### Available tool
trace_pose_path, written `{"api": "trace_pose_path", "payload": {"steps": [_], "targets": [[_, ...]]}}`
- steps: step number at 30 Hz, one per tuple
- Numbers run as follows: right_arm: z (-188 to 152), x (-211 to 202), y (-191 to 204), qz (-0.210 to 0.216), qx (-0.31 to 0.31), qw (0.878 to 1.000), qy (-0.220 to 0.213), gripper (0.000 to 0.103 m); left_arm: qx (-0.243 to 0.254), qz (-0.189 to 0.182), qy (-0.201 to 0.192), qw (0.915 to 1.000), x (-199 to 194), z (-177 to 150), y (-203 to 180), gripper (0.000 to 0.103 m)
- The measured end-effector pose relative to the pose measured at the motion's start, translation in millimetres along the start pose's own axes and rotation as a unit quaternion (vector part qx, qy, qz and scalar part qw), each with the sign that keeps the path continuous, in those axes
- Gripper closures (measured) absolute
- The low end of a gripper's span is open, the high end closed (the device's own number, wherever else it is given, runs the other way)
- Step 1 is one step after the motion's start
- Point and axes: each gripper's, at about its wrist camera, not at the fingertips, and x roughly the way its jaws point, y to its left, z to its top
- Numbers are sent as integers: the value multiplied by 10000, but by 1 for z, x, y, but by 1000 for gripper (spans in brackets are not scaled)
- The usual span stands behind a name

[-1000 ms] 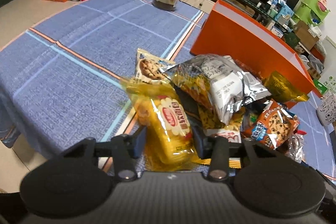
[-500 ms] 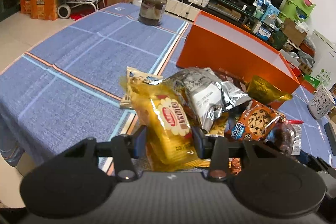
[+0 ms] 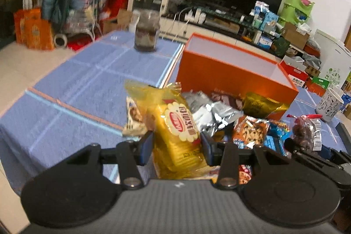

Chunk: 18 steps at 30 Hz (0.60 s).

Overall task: Organize snacks
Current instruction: 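Carry both bags over the orange box and open both tools to drop them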

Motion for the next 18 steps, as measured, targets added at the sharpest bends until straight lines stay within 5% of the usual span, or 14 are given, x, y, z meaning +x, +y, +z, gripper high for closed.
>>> {"api": "trace_pose_path", "payload": {"steps": [18], "targets": [[8, -7, 7, 237, -27, 9996, -118, 60, 468, 319, -364, 9977, -9, 23, -12, 60]]}}
